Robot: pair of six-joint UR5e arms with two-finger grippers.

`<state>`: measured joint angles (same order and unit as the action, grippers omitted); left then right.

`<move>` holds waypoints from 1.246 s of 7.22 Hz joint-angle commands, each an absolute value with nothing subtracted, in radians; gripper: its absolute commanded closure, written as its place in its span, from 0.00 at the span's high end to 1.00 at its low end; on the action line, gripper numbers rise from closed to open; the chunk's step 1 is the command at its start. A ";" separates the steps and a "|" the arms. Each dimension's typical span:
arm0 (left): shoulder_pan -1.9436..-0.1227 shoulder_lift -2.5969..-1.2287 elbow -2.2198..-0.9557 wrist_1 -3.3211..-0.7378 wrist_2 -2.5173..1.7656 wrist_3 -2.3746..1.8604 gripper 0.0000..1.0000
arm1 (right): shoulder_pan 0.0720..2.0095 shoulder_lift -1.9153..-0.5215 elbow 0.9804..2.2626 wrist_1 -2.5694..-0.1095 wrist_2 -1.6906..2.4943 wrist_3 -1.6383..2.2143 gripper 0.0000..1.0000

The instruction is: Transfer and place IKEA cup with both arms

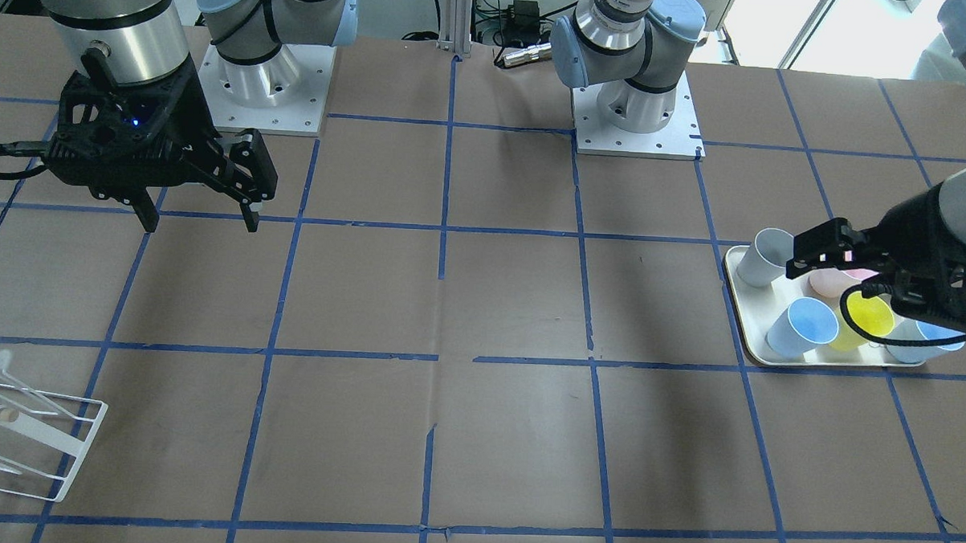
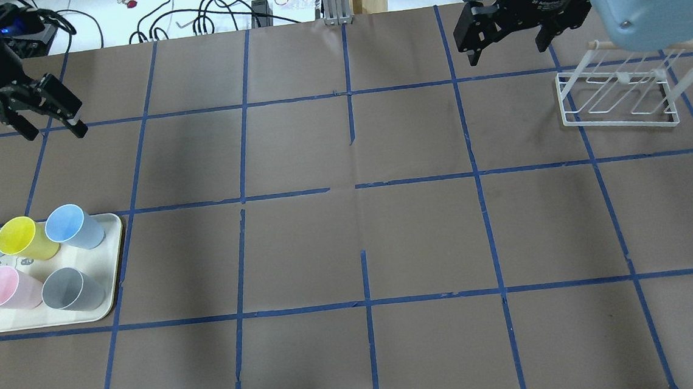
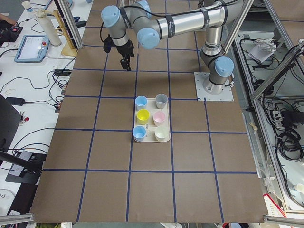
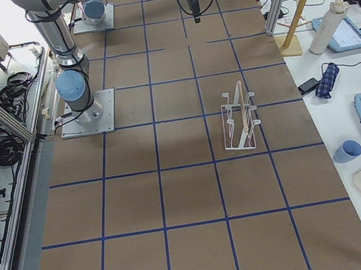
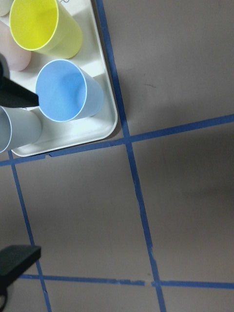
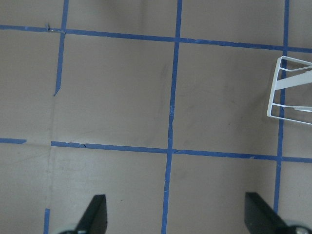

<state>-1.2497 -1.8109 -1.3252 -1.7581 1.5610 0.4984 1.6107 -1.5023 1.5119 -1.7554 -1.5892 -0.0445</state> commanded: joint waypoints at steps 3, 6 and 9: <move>-1.421 -1.669 -1.353 -1.816 1.562 0.274 1.00 | 1.611 -1.503 1.511 -1.755 -1.589 -0.046 1.00; -1.514 -1.563 -1.524 -1.745 1.569 0.163 1.00 | 1.611 -1.503 1.511 -1.756 -1.589 -0.044 1.00; -1.522 -1.523 -1.600 -1.666 1.568 0.138 1.00 | 1.611 -1.503 1.512 -1.755 -1.589 -0.046 1.00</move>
